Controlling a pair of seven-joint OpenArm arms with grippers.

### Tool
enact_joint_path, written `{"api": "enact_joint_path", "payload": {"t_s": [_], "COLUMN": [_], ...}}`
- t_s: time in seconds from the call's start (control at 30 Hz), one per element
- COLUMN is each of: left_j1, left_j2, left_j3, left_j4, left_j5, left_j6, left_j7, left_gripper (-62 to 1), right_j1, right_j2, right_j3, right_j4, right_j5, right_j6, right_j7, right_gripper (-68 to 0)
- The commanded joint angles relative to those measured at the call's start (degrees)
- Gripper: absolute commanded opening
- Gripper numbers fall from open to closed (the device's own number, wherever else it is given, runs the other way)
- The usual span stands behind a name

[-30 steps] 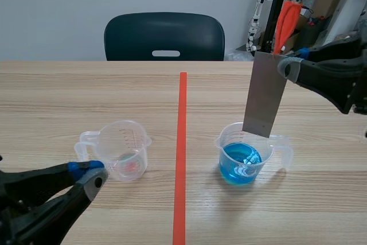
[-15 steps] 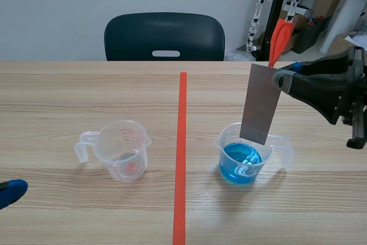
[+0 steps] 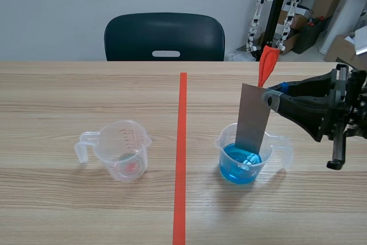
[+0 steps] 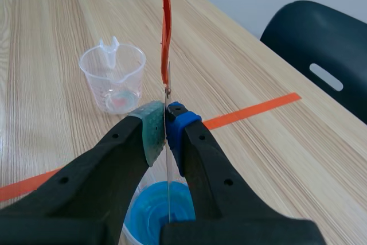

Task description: Do the redox reaction experiment. lower the plate into the blue solution

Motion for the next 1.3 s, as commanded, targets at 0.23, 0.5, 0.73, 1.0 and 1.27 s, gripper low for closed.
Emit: {"api": "enact_joint_path", "payload": {"t_s": [0.23,0.5,0.73,1.0,1.27], "left_j1": [0.11,-2.01,-4.9,-6.25,-5.75], "left_j2": [-0.28,-0.31,-0.59,-3.34,-4.98], "left_j3": [0.33,0.33,0.55,0.59,1.49], "left_j4": [0.33,-4.61,-13.81,-20.09,-23.47], "left_j5": [-2.43,-4.24,-3.37,-1.33,-0.96], "left_j6": [-0.07,1.42,1.51,2.75,2.99], "left_j7": [-0.5,-2.99,-14.21,-23.65,-27.96], "left_gripper": [1.4,1.4,1.4,1.4,1.4], "right_j1": [1.03,1.95,2.51,2.95,3.85], "right_j2": [-2.99,-5.88,-7.65,-8.57,-9.46], "right_j3": [0.44,0.44,0.42,0.44,0.44], "right_j4": [-4.0,-7.98,-10.62,-13.4,-15.15], "right_j5": [-4.66,-9.22,-12.0,-13.22,-14.51], "right_j6": [0.46,0.46,0.46,0.46,0.46], "right_j7": [3.93,6.69,8.22,10.23,10.84], "right_gripper": [-66.9,-66.9,-66.9,-66.9,-66.9]}}
